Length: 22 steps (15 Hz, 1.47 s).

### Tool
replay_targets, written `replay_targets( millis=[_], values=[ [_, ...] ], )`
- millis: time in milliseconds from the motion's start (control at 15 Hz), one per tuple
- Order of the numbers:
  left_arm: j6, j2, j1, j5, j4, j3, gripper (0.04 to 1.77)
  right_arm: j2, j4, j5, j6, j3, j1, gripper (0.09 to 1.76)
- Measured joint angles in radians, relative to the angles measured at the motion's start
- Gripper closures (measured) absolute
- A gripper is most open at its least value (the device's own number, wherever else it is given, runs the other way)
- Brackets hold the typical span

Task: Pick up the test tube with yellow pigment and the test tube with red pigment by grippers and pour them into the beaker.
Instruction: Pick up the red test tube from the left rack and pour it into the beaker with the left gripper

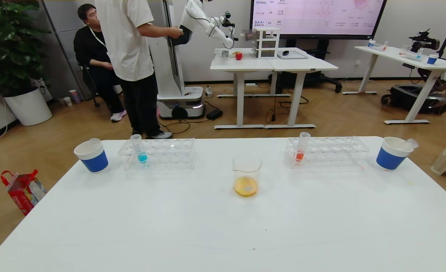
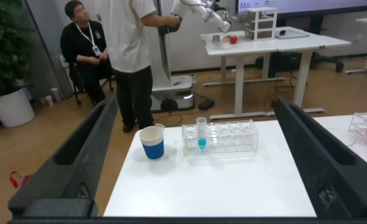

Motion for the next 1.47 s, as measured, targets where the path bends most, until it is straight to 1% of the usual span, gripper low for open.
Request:
replay_targets(
  millis=[200, 400, 600, 800, 867, 933, 1067, 1133, 1267, 1467],
  values=[
    [0.0, -0.141, 0.001, -0.004, 0.003, 0.062, 0.06, 0.0, 0.0, 0.0, 0.0, 0.0, 0.0, 0.11],
    [0.0, -0.268, 0.013, -0.023, 0.001, 0.14, 0.06, 0.0, 0.0, 0.0, 0.0, 0.0, 0.0, 0.11],
    [-0.006, -0.376, 0.017, -0.046, -0.008, 0.257, 0.06, 0.0, 0.0, 0.0, 0.0, 0.0, 0.0, 0.11],
    [-0.039, -0.415, 0.018, -0.048, -0.012, 0.412, 0.06, 0.0, 0.0, 0.0, 0.0, 0.0, 0.0, 0.11],
    [-0.046, -0.421, 0.018, -0.049, -0.018, 0.485, 0.06, 0.0, 0.0, 0.0, 0.0, 0.0, 0.0, 0.11],
    [-0.051, -0.423, 0.018, -0.049, -0.039, 0.557, 0.06, 0.0, 0.0, 0.0, 0.0, 0.0, 0.0, 0.11],
    [-0.063, -0.425, 0.018, -0.05, -0.119, 0.71, 0.06, 0.0, 0.0, 0.0, 0.0, 0.0, 0.0, 0.11],
    [-0.066, -0.426, 0.018, -0.051, -0.108, 0.754, 0.06, 0.0, 0.0, 0.0, 0.0, 0.0, 0.0, 0.11],
    [-0.066, -0.426, 0.018, -0.052, -0.108, 0.787, 0.06, 0.0, 0.0, 0.0, 0.0, 0.0, 0.0, 0.11],
    [-0.083, -0.426, 0.019, -0.048, -0.113, 0.797, 0.06, 0.0, 0.0, 0.0, 0.0, 0.0, 0.0, 0.11]
  ],
)
